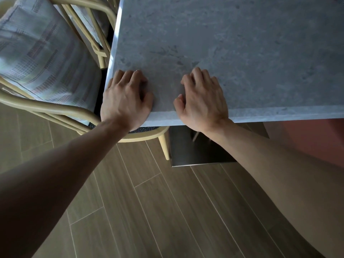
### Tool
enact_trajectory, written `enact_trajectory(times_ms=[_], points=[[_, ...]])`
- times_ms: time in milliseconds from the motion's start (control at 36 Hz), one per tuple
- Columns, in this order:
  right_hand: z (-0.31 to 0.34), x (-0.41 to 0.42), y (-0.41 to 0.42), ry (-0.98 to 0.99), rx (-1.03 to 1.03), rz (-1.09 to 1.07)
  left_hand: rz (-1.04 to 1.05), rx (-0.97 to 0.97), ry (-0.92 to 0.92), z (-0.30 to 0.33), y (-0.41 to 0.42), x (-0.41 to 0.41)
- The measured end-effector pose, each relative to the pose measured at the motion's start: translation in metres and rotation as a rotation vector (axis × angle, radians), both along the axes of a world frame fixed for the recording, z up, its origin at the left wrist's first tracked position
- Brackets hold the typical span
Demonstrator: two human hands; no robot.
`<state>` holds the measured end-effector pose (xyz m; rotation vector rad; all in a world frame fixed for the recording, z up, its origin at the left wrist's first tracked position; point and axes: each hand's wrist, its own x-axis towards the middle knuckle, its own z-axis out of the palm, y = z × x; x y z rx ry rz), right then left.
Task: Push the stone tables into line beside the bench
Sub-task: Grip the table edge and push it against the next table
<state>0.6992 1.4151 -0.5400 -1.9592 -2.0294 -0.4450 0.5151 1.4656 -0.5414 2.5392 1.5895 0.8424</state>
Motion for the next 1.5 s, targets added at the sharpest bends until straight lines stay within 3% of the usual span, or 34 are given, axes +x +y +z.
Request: enact_trajectory(times_ms=[194,306,361,417,500,639,750,1000,1167,1500], points=[[0.002,-0.002,-0.002,0.008,-0.013,-0.040,0.027,-0.045,0.041,0.002,0.001,0.000],[0.021,-0.006,-0.004,0.093,-0.188,-0.067,-0.062,-0.271,0.017,0.015,0.001,-0.004],[0.046,-0.006,-0.005,0.235,-0.341,-0.061,-0.074,-0.487,-0.106,0.035,0.000,-0.007],[0.079,-0.004,-0.006,0.458,-0.429,-0.053,-0.010,-0.677,-0.339,0.064,-0.002,-0.007],[0.131,-0.005,-0.013,0.793,-0.315,-0.123,0.034,-0.756,-0.614,0.119,-0.013,-0.006],[0.223,-0.007,-0.034,1.278,-0.129,-0.196,-0.044,-0.739,-0.977,0.230,-0.043,-0.006],[0.285,0.000,-0.062,1.402,-0.083,-0.174,-0.081,-0.705,-1.046,0.299,-0.073,-0.005],[0.385,0.019,-0.162,1.546,-0.112,-0.010,-0.116,-0.641,-1.083,0.395,-0.165,-0.003],[0.435,0.050,-0.233,1.523,-0.098,0.035,-0.123,-0.589,-1.079,0.435,-0.225,0.019],[0.516,0.156,-0.343,1.728,0.316,0.221,-0.408,-0.463,-1.231,0.497,-0.315,0.144]])
